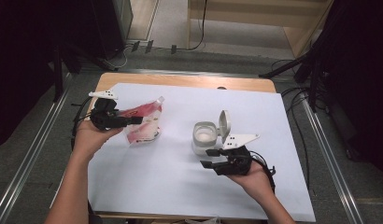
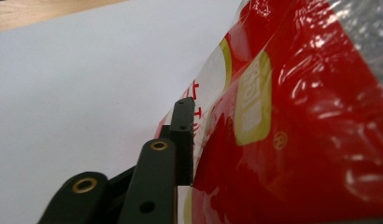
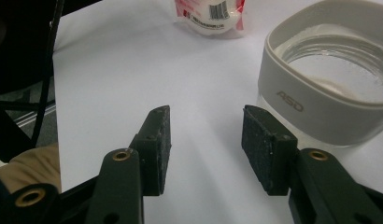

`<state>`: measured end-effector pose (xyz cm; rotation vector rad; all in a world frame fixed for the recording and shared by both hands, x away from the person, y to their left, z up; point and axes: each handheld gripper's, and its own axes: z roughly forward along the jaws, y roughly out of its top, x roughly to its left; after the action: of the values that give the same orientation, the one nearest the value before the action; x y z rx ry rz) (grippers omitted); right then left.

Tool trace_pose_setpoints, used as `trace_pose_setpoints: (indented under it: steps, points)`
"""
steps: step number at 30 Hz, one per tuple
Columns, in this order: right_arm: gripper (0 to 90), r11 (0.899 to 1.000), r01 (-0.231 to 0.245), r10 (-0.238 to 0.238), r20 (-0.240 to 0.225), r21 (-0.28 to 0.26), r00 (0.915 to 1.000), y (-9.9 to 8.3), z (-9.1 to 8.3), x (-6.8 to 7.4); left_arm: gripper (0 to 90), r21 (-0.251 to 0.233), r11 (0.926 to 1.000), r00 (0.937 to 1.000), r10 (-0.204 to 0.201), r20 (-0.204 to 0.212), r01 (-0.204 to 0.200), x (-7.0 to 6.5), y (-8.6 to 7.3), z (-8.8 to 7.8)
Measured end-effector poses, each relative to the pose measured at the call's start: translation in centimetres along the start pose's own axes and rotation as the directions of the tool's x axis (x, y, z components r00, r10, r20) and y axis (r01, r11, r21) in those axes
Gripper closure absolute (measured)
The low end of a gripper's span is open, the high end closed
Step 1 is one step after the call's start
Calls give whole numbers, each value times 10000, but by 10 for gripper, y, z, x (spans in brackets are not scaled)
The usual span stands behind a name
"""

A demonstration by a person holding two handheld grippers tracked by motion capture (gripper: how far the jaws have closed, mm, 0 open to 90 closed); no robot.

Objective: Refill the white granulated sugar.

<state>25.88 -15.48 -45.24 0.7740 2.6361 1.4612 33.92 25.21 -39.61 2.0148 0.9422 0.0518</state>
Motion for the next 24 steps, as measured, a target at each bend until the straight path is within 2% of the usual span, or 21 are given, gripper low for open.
trace_pose_setpoints:
  steps: [7,11,13,16,21,24]
  points:
    - [527,10000,20,-20,213,-5,9998,0,-4,-2,589,-167,9994,9995,306,-39,-306,-1,-1,-4]
    - [527,10000,79,-78,258,-38,9996,1,-6,-3,516,-272,9986,9986,455,-282,-463,-1,-1,-7]
    - [527,9999,81,-79,241,-91,9997,1,-7,-3,505,-236,9992,9987,324,-401,-334,-1,-1,-9]
    - [525,9999,89,-86,243,-139,9997,2,-8,-2,480,-130,9988,9965,455,-707,-466,-2,0,-11]
    - [522,9998,-16,22,274,-209,9996,3,-11,-5,462,-317,9978,9950,561,-824,-588,-6,0,-18]
    - [521,9996,-46,54,280,-269,9996,3,-16,-7,458,-162,9976,9939,661,-882,-678,-8,-1,-21]
